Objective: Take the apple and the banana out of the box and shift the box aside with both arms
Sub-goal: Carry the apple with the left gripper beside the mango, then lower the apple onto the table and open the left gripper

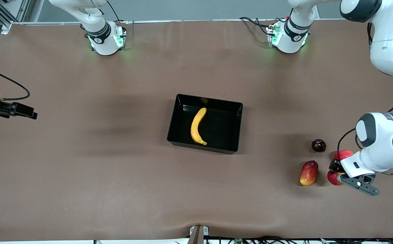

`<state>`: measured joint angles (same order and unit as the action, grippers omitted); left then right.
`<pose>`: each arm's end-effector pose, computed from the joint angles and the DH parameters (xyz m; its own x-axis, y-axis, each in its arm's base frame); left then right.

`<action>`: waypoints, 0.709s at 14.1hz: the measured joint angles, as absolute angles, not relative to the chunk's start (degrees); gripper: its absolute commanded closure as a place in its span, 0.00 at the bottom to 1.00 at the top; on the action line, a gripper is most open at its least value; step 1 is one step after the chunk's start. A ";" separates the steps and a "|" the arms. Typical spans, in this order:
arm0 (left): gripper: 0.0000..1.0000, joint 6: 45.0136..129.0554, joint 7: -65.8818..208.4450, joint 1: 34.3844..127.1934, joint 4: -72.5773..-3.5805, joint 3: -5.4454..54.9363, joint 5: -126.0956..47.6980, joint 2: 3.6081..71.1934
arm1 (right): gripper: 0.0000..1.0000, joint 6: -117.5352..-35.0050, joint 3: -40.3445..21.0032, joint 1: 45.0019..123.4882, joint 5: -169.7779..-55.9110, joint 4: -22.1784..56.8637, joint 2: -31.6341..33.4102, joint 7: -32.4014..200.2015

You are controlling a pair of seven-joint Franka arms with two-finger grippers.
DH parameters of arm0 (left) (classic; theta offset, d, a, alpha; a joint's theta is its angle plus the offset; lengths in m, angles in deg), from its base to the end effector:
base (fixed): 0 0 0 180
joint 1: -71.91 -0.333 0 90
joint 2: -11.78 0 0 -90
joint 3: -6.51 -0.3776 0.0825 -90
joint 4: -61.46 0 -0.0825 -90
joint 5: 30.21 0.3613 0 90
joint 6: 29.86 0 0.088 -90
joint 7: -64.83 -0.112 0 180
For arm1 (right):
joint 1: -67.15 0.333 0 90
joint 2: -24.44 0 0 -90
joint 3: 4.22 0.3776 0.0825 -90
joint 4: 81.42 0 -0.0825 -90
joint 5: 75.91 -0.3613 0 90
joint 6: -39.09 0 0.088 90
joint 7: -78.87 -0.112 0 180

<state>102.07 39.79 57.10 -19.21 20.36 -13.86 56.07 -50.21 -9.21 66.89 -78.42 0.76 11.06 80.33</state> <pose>0.7649 0.0685 0.3170 0.8617 -0.4974 0.1006 -0.4852 -0.8656 -0.1236 0.6088 -0.0440 0.6079 0.9921 -0.0649 -0.1075 -0.0681 -0.9973 -0.0262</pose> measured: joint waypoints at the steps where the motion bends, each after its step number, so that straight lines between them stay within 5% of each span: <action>1: 1.00 102.64 39.79 57.21 -19.20 20.36 -13.46 56.79 | 0.00 -50.21 -9.21 66.89 -78.48 0.76 10.66 80.33; 8: 1.00 103.74 39.79 58.03 -19.08 19.54 -11.57 58.93 | 0.00 -49.90 -8.93 68.94 -78.86 0.83 9.06 80.34; 9: 0.88 103.74 39.79 58.19 -19.03 19.41 -11.38 59.01 | 0.00 -49.84 -8.91 69.25 -79.03 0.85 9.05 80.34; 10: 0.36 103.74 39.79 58.33 -19.00 19.25 -11.34 59.16 | 0.00 -49.72 -8.90 69.40 -79.61 0.93 9.03 80.34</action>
<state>103.74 39.79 58.33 -19.00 19.25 -11.34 59.16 -49.72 -8.90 69.40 -79.61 0.93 9.03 80.34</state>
